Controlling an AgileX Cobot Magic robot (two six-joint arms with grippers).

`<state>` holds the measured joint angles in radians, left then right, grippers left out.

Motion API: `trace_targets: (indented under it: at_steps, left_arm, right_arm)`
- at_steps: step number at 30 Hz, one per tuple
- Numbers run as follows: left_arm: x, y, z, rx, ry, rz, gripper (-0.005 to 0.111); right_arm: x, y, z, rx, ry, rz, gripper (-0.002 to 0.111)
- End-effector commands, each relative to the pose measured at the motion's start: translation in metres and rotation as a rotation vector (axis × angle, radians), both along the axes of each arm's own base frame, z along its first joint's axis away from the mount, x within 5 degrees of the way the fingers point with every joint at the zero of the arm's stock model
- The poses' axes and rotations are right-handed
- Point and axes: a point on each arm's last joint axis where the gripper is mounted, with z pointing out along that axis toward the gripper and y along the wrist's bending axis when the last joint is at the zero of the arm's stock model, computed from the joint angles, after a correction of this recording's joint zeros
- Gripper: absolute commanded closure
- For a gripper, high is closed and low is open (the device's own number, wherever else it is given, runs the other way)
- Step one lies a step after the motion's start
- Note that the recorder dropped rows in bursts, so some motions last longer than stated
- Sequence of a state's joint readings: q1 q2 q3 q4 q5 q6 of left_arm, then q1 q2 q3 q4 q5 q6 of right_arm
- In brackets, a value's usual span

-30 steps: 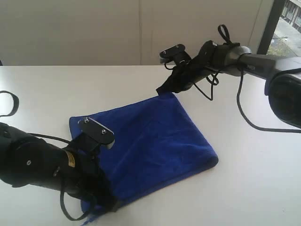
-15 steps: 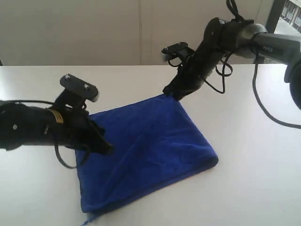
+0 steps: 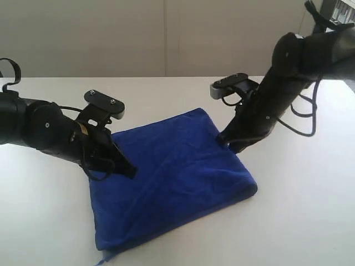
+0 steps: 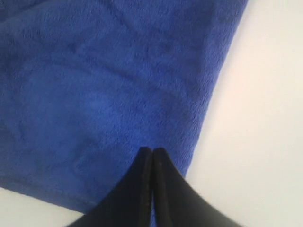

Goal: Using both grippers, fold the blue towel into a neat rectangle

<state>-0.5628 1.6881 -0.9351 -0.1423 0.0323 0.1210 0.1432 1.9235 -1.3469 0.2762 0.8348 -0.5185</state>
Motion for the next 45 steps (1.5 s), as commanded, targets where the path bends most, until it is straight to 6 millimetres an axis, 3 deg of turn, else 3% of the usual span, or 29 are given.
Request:
trace_targets:
  at_steps: [1,9,17,22,30,36,38,40,42,43,45]
  left_arm:
    - [-0.005,0.002,0.001,0.004,0.064,0.012,0.107]
    - [-0.012,0.005,0.011,0.016,0.086,-0.006,0.107]
    - [-0.014,0.006,0.014,0.018,0.086,-0.011,0.107]
    - [-0.015,0.008,0.017,0.032,0.075,-0.026,0.107]
    - [-0.022,0.012,0.038,0.021,0.032,-0.040,0.107]
    - [-0.032,0.018,0.058,0.012,0.003,-0.052,0.107]
    - [-0.034,0.019,0.061,0.012,0.005,-0.054,0.107]
    - [-0.035,0.020,0.060,0.019,0.020,-0.057,0.107]
    - [-0.037,0.020,0.059,0.026,0.039,-0.057,0.107]
    - [-0.037,0.020,0.059,0.019,0.053,-0.048,0.107]
    - [-0.040,0.015,0.060,-0.042,0.089,-0.031,0.107]
  right_arm:
    - [-0.019,0.002,-0.019,0.008,0.018,-0.030,0.108]
    - [-0.043,0.000,-0.051,-0.032,0.065,-0.051,0.108]
    - [-0.058,-0.004,-0.064,-0.048,0.142,-0.073,0.108]
    - [-0.075,0.008,-0.068,-0.049,0.212,-0.035,0.108]
    - [-0.100,0.059,-0.051,-0.039,0.194,0.057,0.108]
    - [-0.139,0.131,-0.049,0.007,0.188,0.245,0.108]
    - [-0.144,0.148,-0.037,0.011,0.101,0.314,0.108]
    - [-0.133,0.150,-0.011,0.017,-0.015,0.293,0.108]
    - [-0.116,0.138,0.025,-0.038,-0.177,0.238,0.108]
    - [-0.101,0.122,0.045,-0.111,-0.287,0.184,0.108]
    - [-0.079,0.098,0.060,-0.197,-0.390,0.123,0.108]
